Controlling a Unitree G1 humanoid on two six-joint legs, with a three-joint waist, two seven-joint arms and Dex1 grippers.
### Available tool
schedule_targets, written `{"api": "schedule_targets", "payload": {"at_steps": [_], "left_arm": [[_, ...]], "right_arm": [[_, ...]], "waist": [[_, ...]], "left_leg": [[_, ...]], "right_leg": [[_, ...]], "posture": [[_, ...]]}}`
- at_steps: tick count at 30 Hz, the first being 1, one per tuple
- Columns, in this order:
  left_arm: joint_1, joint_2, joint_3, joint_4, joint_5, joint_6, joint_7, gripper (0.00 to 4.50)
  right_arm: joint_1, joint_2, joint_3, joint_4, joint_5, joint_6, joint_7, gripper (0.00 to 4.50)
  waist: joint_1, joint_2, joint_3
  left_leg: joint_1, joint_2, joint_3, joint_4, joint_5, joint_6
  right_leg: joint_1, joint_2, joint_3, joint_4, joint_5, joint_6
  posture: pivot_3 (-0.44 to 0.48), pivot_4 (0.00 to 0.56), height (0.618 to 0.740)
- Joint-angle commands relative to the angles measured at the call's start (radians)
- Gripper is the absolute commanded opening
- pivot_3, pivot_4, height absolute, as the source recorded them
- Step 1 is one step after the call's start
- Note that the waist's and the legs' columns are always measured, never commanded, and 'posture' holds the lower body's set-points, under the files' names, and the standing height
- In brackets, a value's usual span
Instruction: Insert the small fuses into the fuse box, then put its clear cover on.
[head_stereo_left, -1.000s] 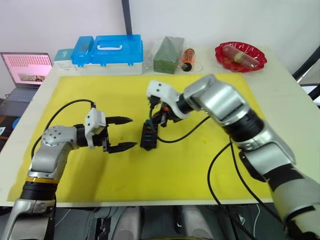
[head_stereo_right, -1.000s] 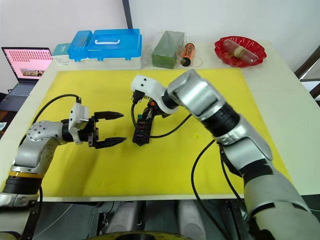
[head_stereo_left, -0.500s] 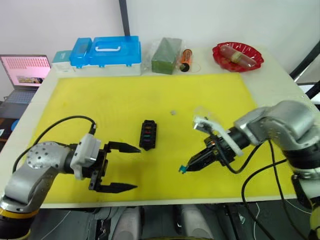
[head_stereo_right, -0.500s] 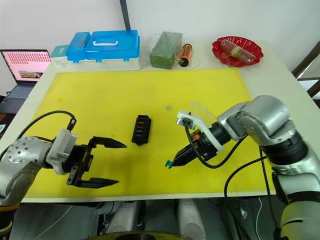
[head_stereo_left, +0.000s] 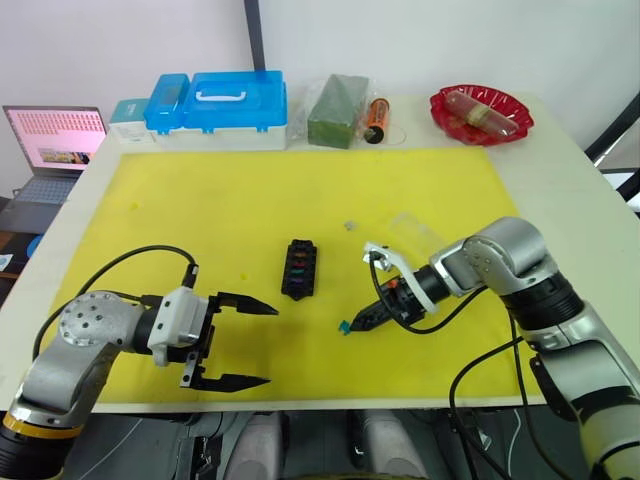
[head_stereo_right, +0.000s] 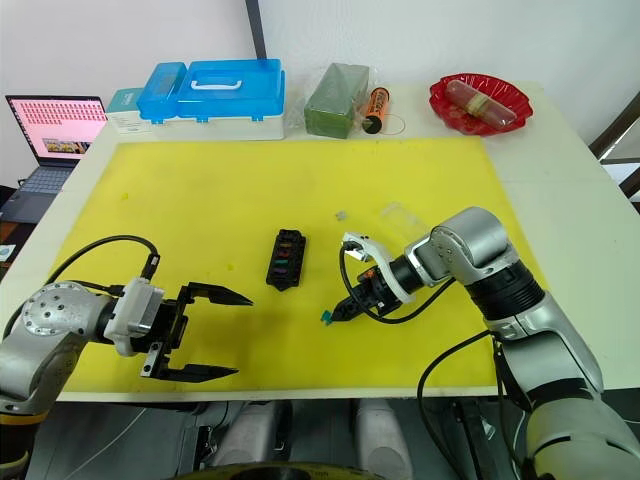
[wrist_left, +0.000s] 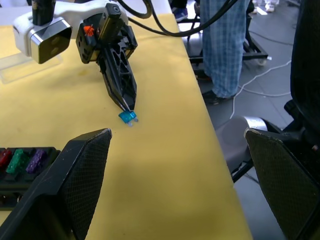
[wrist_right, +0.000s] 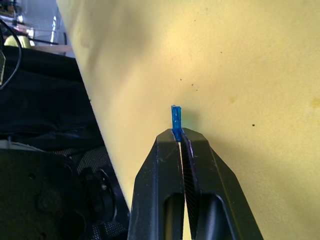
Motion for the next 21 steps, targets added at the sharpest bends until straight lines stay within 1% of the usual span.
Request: {"api": "schedule_targets", "payload": {"at_steps": [1,3,6,10,13,15,18,21], "left_arm": [[-0.015,-0.001,-0.007,-0.002,0.000,-0.014,0.000,4.50],[-0.017,-0.004,-0.011,0.000,-0.001,-0.013,0.004,4.50],[-0.020,-0.006,-0.012,0.000,-0.005,-0.006,0.012,4.50],[-0.018,-0.008,-0.013,-0.004,-0.011,0.001,0.025,4.50],[-0.020,-0.018,-0.012,-0.023,-0.029,0.022,0.048,4.50],[-0.021,-0.021,-0.017,-0.029,-0.025,0.019,0.054,4.50],[-0.020,-0.033,-0.024,-0.035,-0.019,0.013,0.069,4.50],[-0.025,-0.038,-0.033,-0.035,-0.009,0.007,0.077,4.50]], "right_arm": [[-0.026,0.000,-0.055,0.017,0.006,0.009,-0.016,0.75],[-0.029,-0.023,-0.090,0.026,0.013,0.018,-0.018,1.39],[-0.003,-0.059,-0.185,0.023,0.044,0.021,-0.028,1.39],[0.099,-0.081,-0.291,-0.081,0.089,0.019,-0.045,1.39],[0.192,-0.026,-0.405,-0.159,0.156,0.021,-0.104,1.39],[0.242,0.027,-0.452,-0.208,0.197,0.021,-0.172,1.39],[0.301,0.093,-0.498,-0.263,0.218,0.021,-0.248,1.39],[0.357,0.106,-0.496,-0.317,0.203,-0.005,-0.273,1.39]], "waist": [[0.000,0.000,0.000],[0.001,0.000,0.000],[0.002,0.000,0.000],[0.002,0.000,0.000],[-0.003,0.000,0.000],[-0.004,0.000,0.000],[-0.002,0.000,0.000],[0.003,0.000,0.000]], "left_leg": [[0.000,0.000,0.000,0.000,0.000,0.000],[0.000,0.000,0.000,0.000,0.000,0.000],[0.000,0.000,0.000,0.000,0.000,0.000],[0.000,0.000,0.000,0.000,0.000,0.000],[0.000,0.000,0.000,0.000,-0.001,0.001],[0.000,0.001,0.000,0.000,-0.001,0.001],[0.001,0.001,0.000,0.000,-0.001,0.001],[0.000,0.000,0.000,0.000,-0.001,0.001]], "right_leg": [[0.000,0.000,0.000,0.000,0.000,0.000],[0.000,0.000,0.000,0.000,0.000,0.000],[0.000,0.000,0.000,0.000,0.000,0.000],[0.000,0.000,0.000,0.000,0.000,0.001],[0.000,0.000,0.000,0.000,0.002,0.004],[0.000,0.001,0.000,0.001,0.002,0.004],[0.000,0.001,0.000,0.001,0.002,0.004],[0.001,0.001,0.000,0.001,0.002,0.004]], "posture": [[0.000,0.150,0.740],[0.000,0.150,0.740],[0.000,0.150,0.740],[0.000,0.150,0.740],[0.000,0.150,0.740],[0.000,0.150,0.740],[0.000,0.150,0.740],[0.000,0.150,0.740]]}}
